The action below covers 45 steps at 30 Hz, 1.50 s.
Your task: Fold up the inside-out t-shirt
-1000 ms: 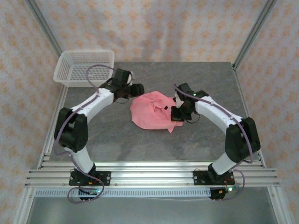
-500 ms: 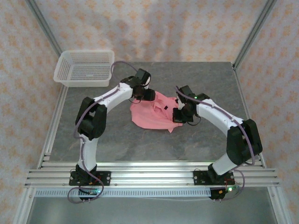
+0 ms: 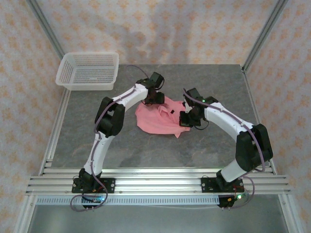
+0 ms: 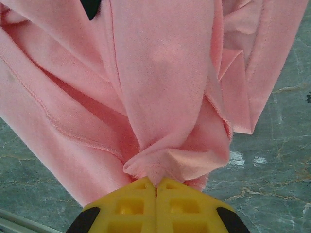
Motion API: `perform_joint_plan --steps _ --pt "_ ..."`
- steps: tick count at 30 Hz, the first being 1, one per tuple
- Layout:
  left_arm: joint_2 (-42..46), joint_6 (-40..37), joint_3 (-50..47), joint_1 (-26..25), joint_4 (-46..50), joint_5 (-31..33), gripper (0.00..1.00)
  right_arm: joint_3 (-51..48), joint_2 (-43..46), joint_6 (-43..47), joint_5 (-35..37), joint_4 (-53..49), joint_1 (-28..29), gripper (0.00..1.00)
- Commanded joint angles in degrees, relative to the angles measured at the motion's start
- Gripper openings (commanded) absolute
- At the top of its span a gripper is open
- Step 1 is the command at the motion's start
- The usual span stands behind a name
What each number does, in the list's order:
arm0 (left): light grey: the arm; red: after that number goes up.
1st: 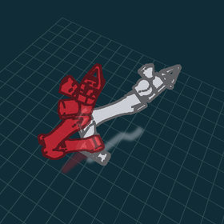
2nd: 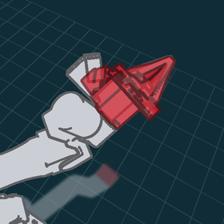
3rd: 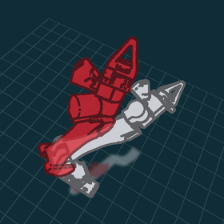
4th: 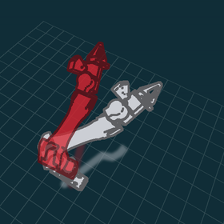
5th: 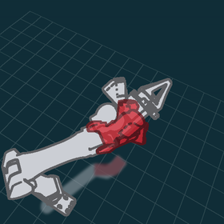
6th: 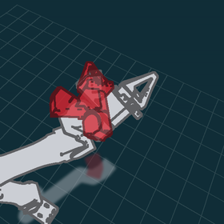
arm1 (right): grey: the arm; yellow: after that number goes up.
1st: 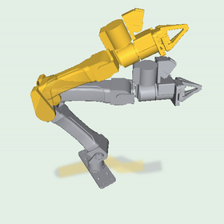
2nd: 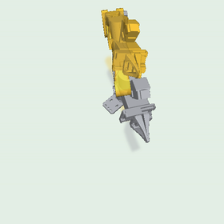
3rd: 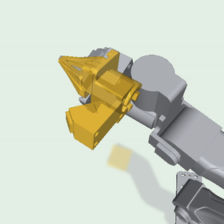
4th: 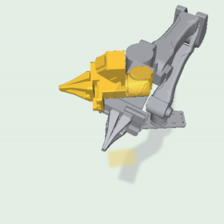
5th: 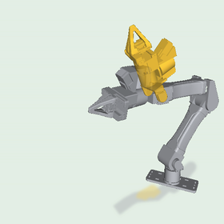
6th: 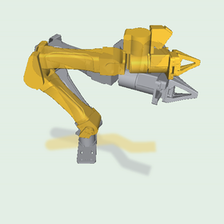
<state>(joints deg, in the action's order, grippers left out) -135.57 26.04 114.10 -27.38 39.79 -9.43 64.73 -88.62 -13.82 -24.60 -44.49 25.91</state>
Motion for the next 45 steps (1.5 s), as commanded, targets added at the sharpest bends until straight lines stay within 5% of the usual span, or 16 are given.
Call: perform_joint_plan --steps 1,4,5,11,17,24,28,35,45 --pt "0.05 4.27 2.82 0.04 -0.79 2.58 0.47 0.93 0.9 -1.33 1.05 0.29 -0.19 0.0" --pt "0.75 6.07 3.78 0.78 -2.15 1.01 0.04 1.26 1.39 -1.63 2.03 0.5 -0.23 0.0" --pt "1.55 6.34 4.25 1.23 -2.22 0.83 0.0 1.57 1.67 -1.75 2.77 0.27 -0.25 0.0" --pt "11.25 7.02 5.04 5.84 -3.61 -1.33 0.0 8.65 3.84 -0.84 9.48 -3.03 -0.49 0.0" --pt "21.83 -0.02 14.53 9.04 2.98 -1.47 0.0 27.53 4.08 2.31 16.68 -3.98 -1.68 0.0" --pt "36.32 -7.77 20.81 9.09 -1.18 5.69 0.0 47.99 4.97 17.12 29.62 9.83 -2.22 0.0" --pt "43.55 -10.44 18.15 8.86 -11.04 5.22 0.0 55.09 4.85 24.66 26.57 18.85 -2.36 0.0" --pt "49.08 -16.6 20.1 4.07 -16.46 6.62 0.0 71.69 2.35 28.05 16.77 15.31 -2.35 0.0" --pt "52.32 -19.45 20.02 -0.48 -20.18 6.71 0.0 72.78 6.47 27.62 9.95 16.33 -2.33 0.0"
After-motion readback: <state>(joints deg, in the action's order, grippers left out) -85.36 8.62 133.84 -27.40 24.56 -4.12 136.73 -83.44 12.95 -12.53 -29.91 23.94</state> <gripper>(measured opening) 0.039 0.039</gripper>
